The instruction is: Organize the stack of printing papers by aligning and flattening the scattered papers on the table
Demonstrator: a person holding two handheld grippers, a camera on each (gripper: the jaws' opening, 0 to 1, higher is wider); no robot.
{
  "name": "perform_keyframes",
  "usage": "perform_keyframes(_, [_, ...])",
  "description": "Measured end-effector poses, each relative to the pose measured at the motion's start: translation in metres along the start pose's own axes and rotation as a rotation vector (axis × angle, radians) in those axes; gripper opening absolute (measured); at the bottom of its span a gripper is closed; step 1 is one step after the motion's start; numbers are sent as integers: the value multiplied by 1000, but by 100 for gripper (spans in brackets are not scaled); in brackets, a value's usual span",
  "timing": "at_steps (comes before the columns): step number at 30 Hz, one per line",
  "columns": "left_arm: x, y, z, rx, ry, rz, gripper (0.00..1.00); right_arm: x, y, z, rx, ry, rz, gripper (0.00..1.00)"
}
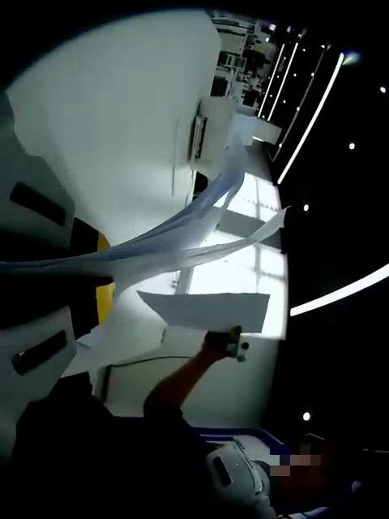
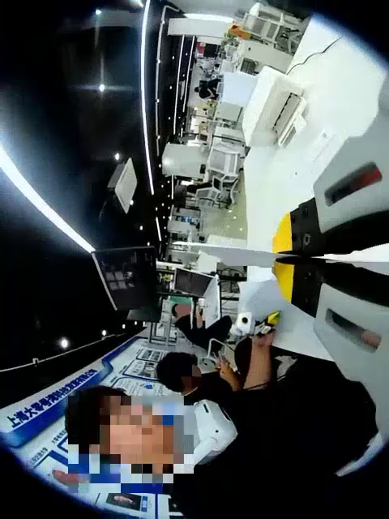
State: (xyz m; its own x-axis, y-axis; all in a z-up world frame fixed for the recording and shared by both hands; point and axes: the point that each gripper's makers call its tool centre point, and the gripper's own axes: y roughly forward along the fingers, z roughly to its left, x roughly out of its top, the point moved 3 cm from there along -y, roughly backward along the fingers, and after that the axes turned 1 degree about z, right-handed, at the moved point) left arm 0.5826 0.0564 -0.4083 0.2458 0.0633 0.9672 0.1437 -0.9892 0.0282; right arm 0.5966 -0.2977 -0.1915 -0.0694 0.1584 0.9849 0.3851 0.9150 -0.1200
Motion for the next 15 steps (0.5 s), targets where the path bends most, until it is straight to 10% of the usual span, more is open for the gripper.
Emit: perform_keyframes(15, [1,-2,4,8,-14,-18,6,-1,38,3,106,-22,84,0])
